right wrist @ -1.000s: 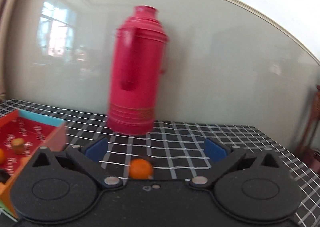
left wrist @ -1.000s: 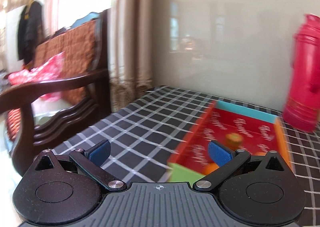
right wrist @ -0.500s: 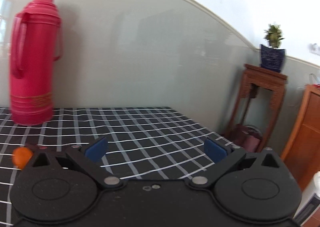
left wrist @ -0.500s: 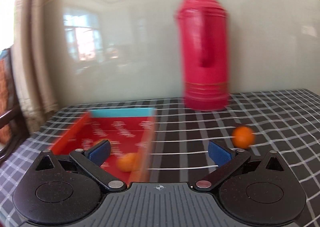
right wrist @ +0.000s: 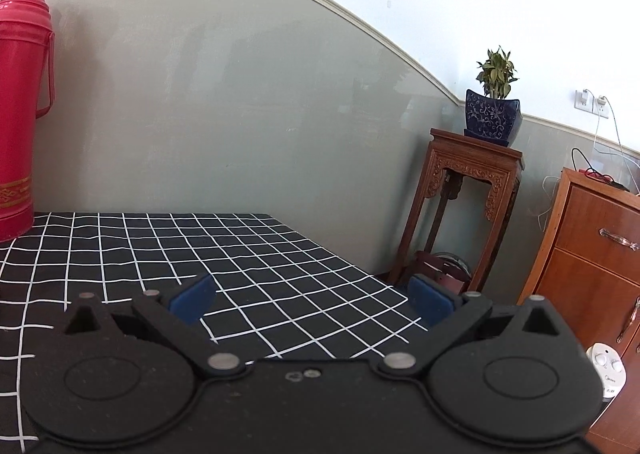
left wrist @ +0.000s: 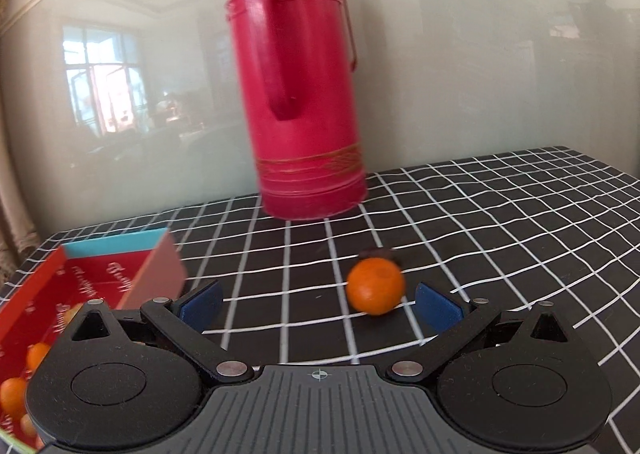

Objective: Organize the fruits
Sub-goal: 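Move the left tool to the last small orange and grasp it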

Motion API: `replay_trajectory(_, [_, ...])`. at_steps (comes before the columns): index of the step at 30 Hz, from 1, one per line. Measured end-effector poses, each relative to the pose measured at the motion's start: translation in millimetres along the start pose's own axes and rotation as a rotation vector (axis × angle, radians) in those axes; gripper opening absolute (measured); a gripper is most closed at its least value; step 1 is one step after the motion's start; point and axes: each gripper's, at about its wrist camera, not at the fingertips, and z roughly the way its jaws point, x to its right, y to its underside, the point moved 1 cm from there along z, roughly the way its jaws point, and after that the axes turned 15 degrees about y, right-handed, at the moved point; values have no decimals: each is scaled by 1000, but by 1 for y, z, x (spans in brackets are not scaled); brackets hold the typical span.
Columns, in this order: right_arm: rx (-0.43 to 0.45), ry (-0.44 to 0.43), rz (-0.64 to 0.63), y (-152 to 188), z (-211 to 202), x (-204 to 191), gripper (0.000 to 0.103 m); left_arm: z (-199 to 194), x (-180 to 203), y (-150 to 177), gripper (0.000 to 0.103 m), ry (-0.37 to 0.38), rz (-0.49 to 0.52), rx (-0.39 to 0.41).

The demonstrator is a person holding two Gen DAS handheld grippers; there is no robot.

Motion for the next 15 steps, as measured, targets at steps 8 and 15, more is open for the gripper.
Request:
replay_trajectory(8, [4, -28, -6, -1, 1, -1, 97, 42, 6, -6, 87, 55, -24, -73])
replay_trajectory(15, [16, -26, -18, -1, 3, -3, 97, 61, 11, -3, 73, 84, -32, -110])
